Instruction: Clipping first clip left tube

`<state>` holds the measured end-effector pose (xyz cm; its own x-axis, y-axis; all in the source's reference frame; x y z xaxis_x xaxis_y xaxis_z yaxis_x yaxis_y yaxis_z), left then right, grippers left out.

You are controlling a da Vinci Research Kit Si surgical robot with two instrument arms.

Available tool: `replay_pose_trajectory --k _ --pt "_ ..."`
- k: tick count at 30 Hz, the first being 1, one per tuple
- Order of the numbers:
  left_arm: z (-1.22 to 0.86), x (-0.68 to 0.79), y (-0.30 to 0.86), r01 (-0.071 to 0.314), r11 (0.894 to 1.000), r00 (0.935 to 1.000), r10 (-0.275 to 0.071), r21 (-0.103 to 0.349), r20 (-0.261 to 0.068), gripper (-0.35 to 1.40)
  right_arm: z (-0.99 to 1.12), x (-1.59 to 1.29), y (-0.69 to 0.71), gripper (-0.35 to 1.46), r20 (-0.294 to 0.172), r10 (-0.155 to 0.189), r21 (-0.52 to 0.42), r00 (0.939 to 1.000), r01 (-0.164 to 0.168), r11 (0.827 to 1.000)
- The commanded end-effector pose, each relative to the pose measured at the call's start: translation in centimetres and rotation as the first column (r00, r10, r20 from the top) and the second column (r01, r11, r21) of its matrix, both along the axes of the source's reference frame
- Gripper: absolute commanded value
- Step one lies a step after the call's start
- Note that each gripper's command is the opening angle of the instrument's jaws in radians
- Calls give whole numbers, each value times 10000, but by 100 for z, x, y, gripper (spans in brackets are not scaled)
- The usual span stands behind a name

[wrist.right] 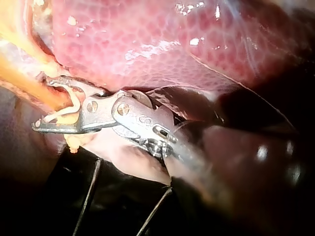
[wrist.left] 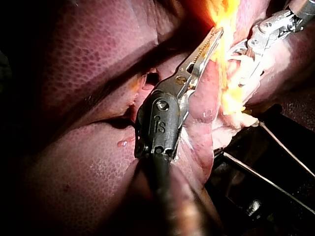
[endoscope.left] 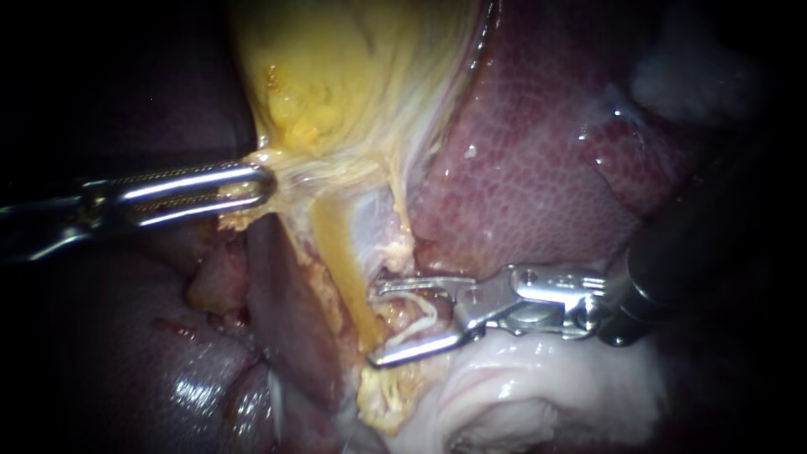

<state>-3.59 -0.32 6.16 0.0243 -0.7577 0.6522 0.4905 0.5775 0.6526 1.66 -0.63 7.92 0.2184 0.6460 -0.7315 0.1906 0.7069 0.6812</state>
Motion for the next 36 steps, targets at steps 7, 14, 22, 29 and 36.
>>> replay_pose_trajectory --k 7,14,22,29,36 --pt "2 1 2 -18 10000 10000 18 7 14 -35 2 8 -10 60 -145 -322 250 9994 325 9992" --pt "26 14 16 -63 10000 10000 63 12 42 -35 -11 7 -21 60 -418 -889 772 9952 919 9928" --pt "54 19 31 -9 10000 10000 9 -3 -6 -35 -14 16 -39 59 -572 -1368 1139 9889 1426 9832" --pt "64 -1 35 47 10000 10000 -47 -18 -31 -35 -3 36 -50 59 -546 -1441 1220 9881 1499 9812" --pt "55 -20 33 -7 10000 10000 7 61 80 -35 8 48 -49 58 -555 -1416 1197 9884 1474 9818"
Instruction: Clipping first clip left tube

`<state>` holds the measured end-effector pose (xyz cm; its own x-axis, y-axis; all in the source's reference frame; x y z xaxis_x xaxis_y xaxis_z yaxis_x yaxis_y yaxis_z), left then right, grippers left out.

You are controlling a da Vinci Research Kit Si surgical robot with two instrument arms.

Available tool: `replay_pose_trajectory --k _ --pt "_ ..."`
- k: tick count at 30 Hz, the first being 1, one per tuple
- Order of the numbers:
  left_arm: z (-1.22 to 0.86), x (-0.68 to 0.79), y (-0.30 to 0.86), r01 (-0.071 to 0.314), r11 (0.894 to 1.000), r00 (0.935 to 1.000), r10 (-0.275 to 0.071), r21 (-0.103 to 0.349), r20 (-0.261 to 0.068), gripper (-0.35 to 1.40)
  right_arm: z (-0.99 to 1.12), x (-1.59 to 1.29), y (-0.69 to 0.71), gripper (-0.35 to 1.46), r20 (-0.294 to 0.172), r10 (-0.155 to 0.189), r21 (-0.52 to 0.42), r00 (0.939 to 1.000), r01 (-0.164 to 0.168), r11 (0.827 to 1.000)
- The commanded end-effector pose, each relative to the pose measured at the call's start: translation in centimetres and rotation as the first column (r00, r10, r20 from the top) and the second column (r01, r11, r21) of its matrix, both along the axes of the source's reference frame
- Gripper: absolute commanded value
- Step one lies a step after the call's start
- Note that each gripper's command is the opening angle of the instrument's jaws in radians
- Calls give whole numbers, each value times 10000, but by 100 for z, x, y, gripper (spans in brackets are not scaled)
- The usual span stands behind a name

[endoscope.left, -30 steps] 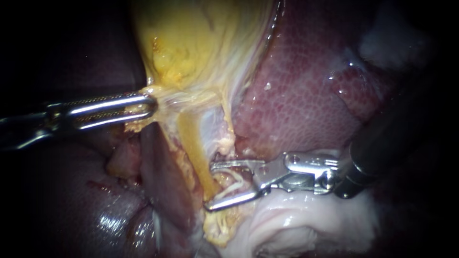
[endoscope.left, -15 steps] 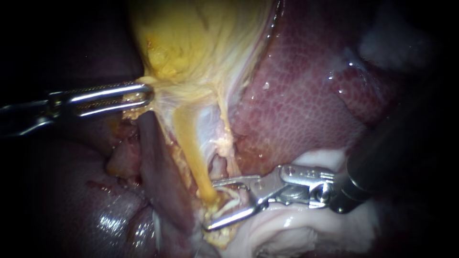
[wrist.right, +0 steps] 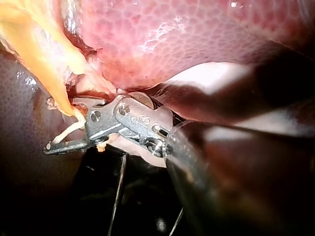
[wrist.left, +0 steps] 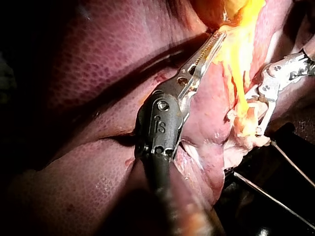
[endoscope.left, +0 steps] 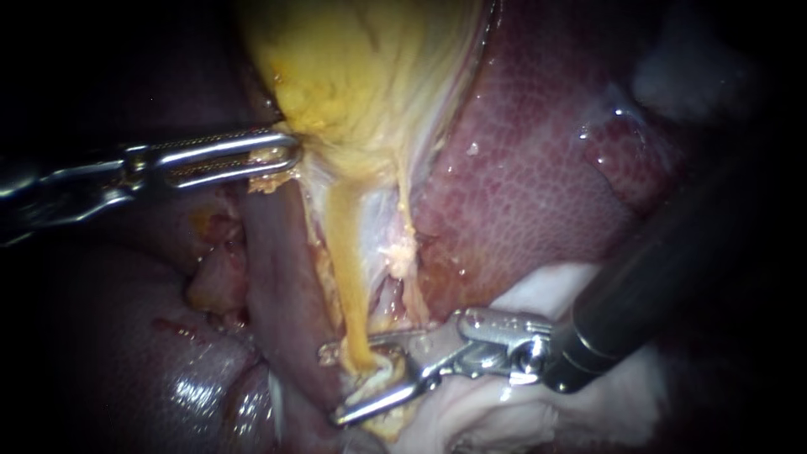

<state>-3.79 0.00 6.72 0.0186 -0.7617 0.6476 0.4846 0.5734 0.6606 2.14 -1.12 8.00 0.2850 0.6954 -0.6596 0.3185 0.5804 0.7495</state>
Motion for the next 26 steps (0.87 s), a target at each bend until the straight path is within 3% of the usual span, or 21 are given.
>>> replay_pose_trajectory --k 1,5,6,7,9,26 --pt "-2 0 0 -26 10000 10000 26 2 9 -35 1 0 1 57 -13 58 2 10000 -58 10000" --pt "-4 0 0 -28 10000 10000 28 5 11 -35 6 -2 4 46 -19 49 6 10000 -49 10000" --pt "-4 0 0 -29 10000 10000 29 5 12 -35 7 -5 5 28 16 -10 175 10000 10 9998" --pt "-4 0 0 -30 10000 10000 30 5 12 -35 7 -10 5 0 -116 -510 391 9986 515 9979" --pt "-4 1 -1 -35 10000 10000 35 5 16 -35 9 -12 5 -35 81 -653 267 9978 651 9975" --pt "-4 4 -4 -45 10000 10000 45 -7 17 -35 14 -16 7 -35 121 -716 335 9974 711 9969"
